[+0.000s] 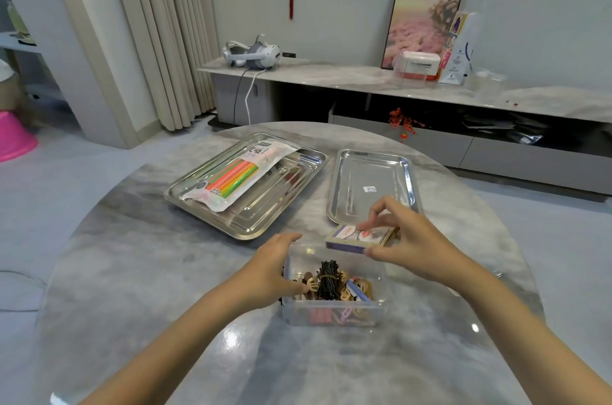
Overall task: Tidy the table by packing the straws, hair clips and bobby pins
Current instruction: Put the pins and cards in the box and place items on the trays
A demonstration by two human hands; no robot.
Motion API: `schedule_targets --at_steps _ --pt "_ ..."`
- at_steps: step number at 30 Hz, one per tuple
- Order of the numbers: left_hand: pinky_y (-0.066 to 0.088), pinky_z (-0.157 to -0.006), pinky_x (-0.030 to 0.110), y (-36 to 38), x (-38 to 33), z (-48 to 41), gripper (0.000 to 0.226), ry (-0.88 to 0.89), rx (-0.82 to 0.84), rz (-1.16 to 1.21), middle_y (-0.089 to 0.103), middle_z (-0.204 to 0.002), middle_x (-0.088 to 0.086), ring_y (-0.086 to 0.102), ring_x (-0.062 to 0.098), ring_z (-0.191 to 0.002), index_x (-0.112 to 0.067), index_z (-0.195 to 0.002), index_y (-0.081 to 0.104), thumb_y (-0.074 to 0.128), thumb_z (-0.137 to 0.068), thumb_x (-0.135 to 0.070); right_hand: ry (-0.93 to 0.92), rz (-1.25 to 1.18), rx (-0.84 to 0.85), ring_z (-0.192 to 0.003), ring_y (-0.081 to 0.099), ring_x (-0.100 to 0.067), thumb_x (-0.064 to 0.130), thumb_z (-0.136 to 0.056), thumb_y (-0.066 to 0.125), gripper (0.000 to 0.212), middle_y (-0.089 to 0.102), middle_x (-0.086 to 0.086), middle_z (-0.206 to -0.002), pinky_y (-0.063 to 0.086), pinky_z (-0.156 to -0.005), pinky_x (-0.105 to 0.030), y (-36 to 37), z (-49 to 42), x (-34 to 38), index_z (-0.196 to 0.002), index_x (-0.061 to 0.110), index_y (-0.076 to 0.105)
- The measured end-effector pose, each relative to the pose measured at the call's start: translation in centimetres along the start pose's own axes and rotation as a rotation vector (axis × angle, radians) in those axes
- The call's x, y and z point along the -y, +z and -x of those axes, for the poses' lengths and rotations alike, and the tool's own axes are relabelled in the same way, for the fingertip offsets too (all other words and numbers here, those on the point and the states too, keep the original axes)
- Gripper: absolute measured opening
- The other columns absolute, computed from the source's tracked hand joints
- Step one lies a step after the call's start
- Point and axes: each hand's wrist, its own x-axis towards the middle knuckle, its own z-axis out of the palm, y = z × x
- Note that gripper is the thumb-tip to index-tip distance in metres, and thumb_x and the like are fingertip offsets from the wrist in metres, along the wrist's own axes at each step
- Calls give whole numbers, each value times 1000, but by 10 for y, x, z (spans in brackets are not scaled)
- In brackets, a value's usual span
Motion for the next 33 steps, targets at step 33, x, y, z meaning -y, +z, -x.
schedule_targets --at_steps 33 --pt "34 -108 30 0 2 1 49 13 -35 44 40 -143 -5 37 16 -133 -33 -135 44 59 -91 -18 -128 414 214 -89 45 -1 12 -58 79 36 41 10 -93 43 -69 -22 4 11 10 -82 23 54"
